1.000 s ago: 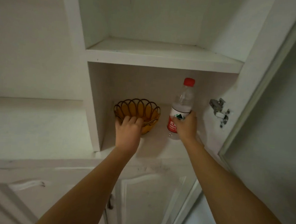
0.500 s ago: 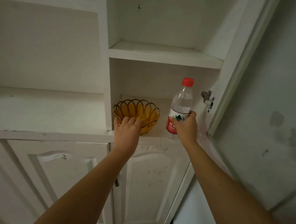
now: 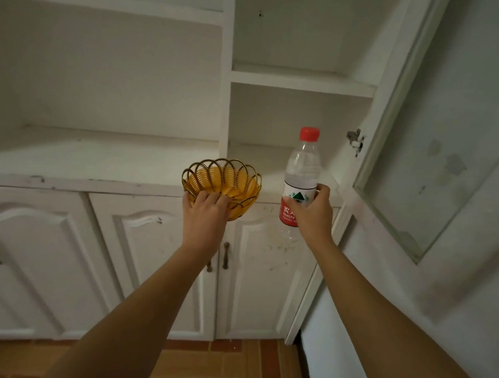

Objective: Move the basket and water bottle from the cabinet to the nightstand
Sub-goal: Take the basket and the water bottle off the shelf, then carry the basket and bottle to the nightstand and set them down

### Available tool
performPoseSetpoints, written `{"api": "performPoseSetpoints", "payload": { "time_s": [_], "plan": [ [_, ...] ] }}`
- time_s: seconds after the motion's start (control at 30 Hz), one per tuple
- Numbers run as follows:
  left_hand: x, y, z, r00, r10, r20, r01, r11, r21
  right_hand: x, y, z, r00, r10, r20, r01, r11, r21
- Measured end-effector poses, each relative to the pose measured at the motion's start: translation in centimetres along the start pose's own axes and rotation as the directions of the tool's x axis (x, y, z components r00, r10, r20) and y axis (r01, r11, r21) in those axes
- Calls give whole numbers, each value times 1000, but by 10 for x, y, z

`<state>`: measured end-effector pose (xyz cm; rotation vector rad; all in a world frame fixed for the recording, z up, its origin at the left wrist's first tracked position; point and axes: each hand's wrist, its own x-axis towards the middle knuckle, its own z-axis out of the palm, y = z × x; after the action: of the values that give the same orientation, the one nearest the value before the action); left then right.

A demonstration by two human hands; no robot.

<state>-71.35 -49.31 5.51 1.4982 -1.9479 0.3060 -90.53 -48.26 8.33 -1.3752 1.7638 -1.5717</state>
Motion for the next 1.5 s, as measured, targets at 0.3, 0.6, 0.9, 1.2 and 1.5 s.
{"api": "performPoseSetpoints", "payload": {
  "time_s": [0.3,0.6,0.9,1.2,1.5],
  "plan": [
    [-59,-67,-58,984,-144,-101,160,972,170,-71,-38,58,982,-31,188,19,998,65],
    [-117,-134,-120,925,-319,-206,372,872,319,-112,-66,141,884,-138,446,70,984,166],
    [-202,-176,-193,780,-523,-345,626,645,439,-178,-107,221,668,-280,690,80,948,307],
    [-297,-170,-272,579,-619,-531,804,325,499,-282,-146,263,354,-414,839,38,902,429],
    [-404,-132,-340,359,-661,-659,884,14,467,-407,-176,260,54,-493,868,-21,869,495]
  ]
}}
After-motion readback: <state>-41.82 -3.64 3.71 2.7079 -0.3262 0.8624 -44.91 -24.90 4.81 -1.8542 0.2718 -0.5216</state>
